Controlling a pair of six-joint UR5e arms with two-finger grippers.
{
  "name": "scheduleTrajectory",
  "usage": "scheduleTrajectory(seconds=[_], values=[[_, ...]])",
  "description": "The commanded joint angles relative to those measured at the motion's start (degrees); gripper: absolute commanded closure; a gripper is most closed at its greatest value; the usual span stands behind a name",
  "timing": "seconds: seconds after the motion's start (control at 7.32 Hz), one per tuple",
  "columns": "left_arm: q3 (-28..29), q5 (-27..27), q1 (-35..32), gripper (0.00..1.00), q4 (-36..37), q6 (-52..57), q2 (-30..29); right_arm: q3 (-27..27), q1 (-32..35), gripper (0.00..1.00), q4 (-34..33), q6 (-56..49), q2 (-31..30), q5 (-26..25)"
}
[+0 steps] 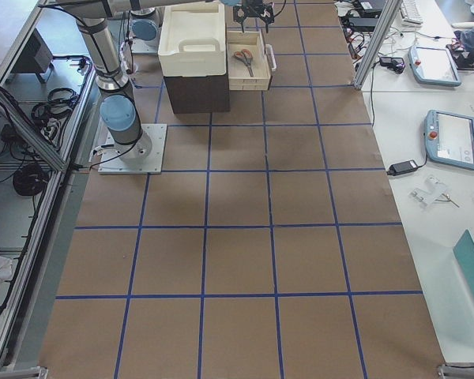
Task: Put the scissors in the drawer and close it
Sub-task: 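Raise the right gripper away from the drawer while the left arm moves forward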
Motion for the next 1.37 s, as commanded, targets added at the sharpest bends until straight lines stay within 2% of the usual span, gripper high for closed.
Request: scheduleTrajectory(seconds=[0.0, 0.14, 0.41, 0.55, 0.68, 0.96, 1.23], values=[[0.0, -1.5, 0.2, 0.0, 0.1, 0.0, -0.3, 0.0, -6.7, 0.0, 3.4, 6.6, -5.0, 0.0], [-0.2, -1.4, 0.2, 0.0, 2.7, 0.2, -0.9, -0.4, -8.8, 0.0, 3.7, 12.3, -5.8, 0.9], [-0.7, -1.5, 0.1, 0.0, 5.6, 0.9, -2.1, 0.0, -9.4, 0.0, 6.3, 34.1, -7.2, 1.0], [-0.7, -1.5, 0.1, 0.0, 7.1, 0.9, -2.8, -0.1, -9.6, 0.0, 6.1, 39.2, -7.3, 1.2], [-0.8, -1.7, -0.5, 0.0, 9.1, 0.8, -4.0, 0.0, -9.6, 0.0, 6.6, 40.1, -8.2, 1.1], [-0.5, -1.6, -6.0, 0.0, 17.6, -1.3, -8.7, 0.0, -9.5, 0.0, 6.8, 51.9, -9.0, 0.2], [3.1, -1.2, -8.6, 0.0, 19.0, -1.7, -13.3, 0.1, -9.5, 0.0, 13.3, 59.0, -11.2, 0.1]])
